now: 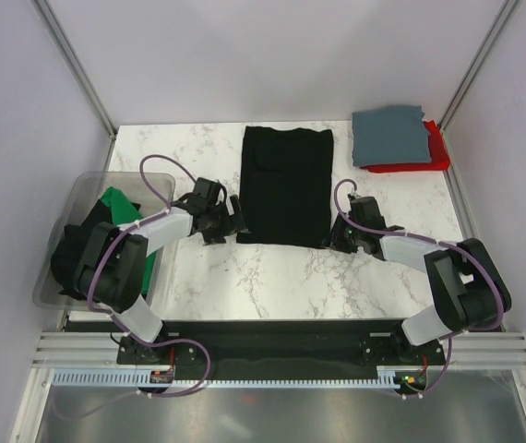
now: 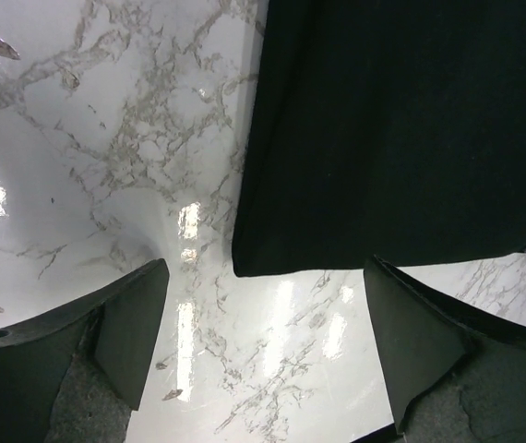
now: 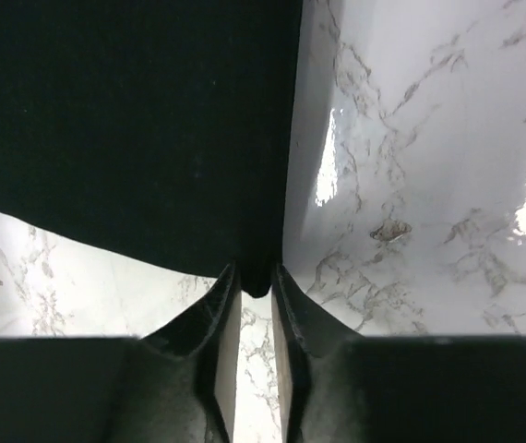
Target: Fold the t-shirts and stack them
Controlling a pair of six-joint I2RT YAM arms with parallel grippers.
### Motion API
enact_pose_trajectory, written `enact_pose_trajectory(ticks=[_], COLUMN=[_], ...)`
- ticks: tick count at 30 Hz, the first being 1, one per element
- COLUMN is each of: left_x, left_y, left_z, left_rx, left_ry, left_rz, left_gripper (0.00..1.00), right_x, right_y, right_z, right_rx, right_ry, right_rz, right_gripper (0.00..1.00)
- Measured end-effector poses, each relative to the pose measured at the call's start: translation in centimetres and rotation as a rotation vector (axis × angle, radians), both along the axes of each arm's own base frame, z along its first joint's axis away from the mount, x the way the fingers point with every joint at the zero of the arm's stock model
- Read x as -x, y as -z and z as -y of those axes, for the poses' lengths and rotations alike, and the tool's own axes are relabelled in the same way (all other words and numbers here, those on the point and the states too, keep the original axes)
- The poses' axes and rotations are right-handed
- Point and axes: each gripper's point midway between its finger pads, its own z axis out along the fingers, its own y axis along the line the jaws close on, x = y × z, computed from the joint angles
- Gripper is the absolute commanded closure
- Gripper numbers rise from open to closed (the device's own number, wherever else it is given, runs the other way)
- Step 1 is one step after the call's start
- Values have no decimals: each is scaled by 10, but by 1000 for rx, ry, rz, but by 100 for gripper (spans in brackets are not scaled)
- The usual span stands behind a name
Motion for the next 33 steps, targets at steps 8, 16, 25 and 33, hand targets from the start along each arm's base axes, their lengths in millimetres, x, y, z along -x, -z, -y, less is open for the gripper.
enact_pose_trajectory(ticks=[8,16,25,33], left_x=[2,4,14,22], left_y=[8,12,24,15], left_z=[5,12,16,12], left_rx=[38,91,130,133], left_ry=[13,17,-6,-7], left_rz=[16,16,-31,-21], left_gripper=[21,39,98,98], right_x=[-1,-3,-4,7], right_y=[4,5,5,-5], right_z=[-4,-7,-8,-4], right_rx=[-38,-55,-74,-65], right_ry=[-5,-16,-20,-22], right_rz=[2,5,7,-14], right_gripper=[100,100,100,100])
